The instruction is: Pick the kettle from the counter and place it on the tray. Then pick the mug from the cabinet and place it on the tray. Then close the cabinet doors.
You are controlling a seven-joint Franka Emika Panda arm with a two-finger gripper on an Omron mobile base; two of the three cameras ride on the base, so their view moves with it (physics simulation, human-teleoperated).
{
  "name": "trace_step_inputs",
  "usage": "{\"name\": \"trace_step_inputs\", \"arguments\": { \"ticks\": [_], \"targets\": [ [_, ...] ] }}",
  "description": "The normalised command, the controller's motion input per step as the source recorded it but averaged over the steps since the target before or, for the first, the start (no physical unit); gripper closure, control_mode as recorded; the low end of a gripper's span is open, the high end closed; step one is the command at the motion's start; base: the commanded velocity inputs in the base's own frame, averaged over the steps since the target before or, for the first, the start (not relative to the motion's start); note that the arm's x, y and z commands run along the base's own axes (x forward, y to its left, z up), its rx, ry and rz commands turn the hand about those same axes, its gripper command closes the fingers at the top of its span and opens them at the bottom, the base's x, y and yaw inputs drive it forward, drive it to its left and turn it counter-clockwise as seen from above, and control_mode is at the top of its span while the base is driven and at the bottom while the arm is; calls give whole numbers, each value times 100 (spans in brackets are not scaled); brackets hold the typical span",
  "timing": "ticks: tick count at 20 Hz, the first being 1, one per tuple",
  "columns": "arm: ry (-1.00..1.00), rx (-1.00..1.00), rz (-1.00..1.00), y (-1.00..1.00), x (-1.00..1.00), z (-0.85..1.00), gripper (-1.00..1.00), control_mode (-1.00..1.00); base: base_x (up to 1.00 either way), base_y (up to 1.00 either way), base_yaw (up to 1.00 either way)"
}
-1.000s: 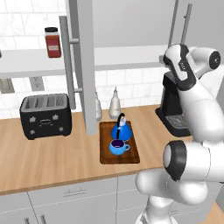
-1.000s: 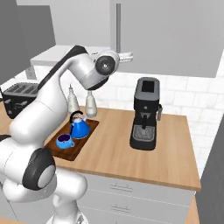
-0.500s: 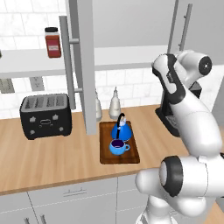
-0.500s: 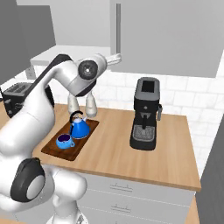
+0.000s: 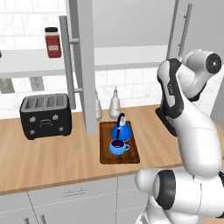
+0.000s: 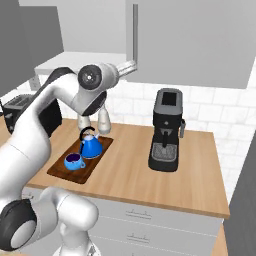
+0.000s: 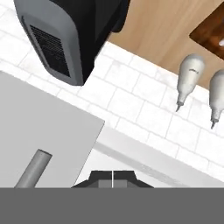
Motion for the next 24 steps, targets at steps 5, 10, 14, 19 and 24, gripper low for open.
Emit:
{"name": "trace_step_inputs", "arguments": {
  "ticks": [5, 10, 14, 19, 24],
  "targets": [
    [27, -18, 7, 17, -70, 42, 100, -100, 0, 0, 0],
    [8, -17, 25, 47, -82, 16, 100, -100, 0, 0, 0],
    [-1, -10, 22, 65, -82, 1, 100, -100, 0, 0, 0],
    [-14, -12, 18, 87, -71, 0, 100, -100, 0, 0, 0],
    [-18, -13, 6, 68, -73, -3, 100, -100, 0, 0, 0]
  ]
}}
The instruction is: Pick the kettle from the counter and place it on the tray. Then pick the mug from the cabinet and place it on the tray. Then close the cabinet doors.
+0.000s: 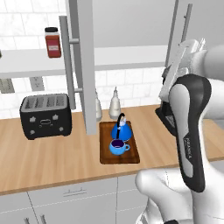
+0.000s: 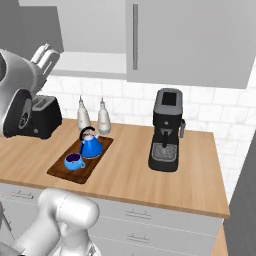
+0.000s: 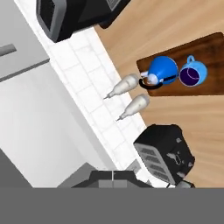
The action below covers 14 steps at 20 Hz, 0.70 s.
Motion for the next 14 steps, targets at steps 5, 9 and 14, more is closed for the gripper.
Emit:
{"name": "trace_step_inputs", "arguments": {
  "ticks": [5, 9, 14],
  "targets": [
    [-1, -21, 7, 49, -27, -22, 100, -100, 0, 0, 0],
    [-7, -13, 8, 34, -26, -10, 100, -100, 0, 0, 0],
    [-17, -9, 1, 45, -22, -3, 100, -100, 0, 0, 0]
  ]
}}
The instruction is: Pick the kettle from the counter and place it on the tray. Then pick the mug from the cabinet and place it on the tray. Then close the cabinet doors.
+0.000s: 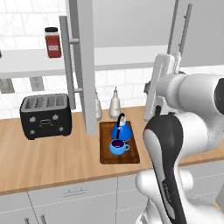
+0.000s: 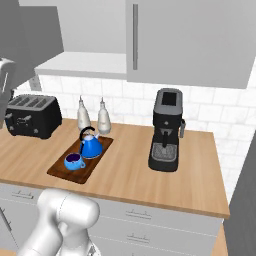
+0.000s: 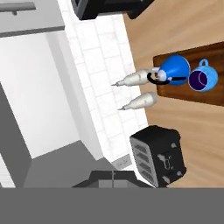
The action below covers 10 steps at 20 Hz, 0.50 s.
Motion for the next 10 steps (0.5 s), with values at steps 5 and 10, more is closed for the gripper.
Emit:
{"name": "trace_step_inputs", "arguments": {
  "ticks": [5, 10],
  "targets": [
    [-16, -13, 0, 36, -32, -2, 100, -100, 0, 0, 0],
    [-3, -9, 0, 33, -42, 0, 100, -100, 0, 0, 0]
  ]
}}
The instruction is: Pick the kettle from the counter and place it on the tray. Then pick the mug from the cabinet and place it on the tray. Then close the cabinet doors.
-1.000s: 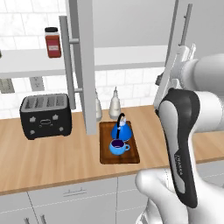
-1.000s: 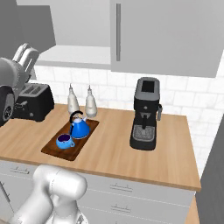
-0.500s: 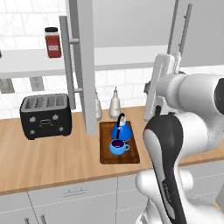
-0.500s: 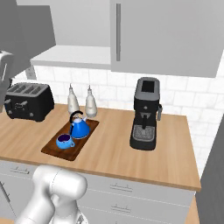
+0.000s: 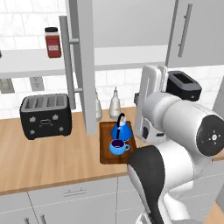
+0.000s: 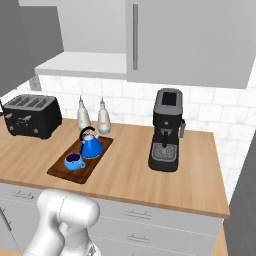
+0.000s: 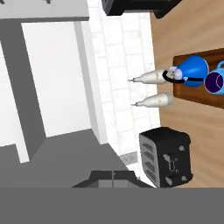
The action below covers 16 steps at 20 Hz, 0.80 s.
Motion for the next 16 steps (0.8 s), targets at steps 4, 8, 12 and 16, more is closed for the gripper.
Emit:
{"name": "trace_step_inputs", "arguments": {
  "ticks": [4, 8, 12, 16],
  "targets": [
    [0, -11, 0, 42, -36, 0, 100, -100, 0, 0, 0],
    [0, -11, -4, 57, -26, 0, 100, -100, 0, 0, 0],
    [-3, -8, -5, 61, -20, 0, 100, -100, 0, 0, 0],
    [-6, -7, -5, 53, -15, 0, 100, -100, 0, 0, 0]
  ]
}}
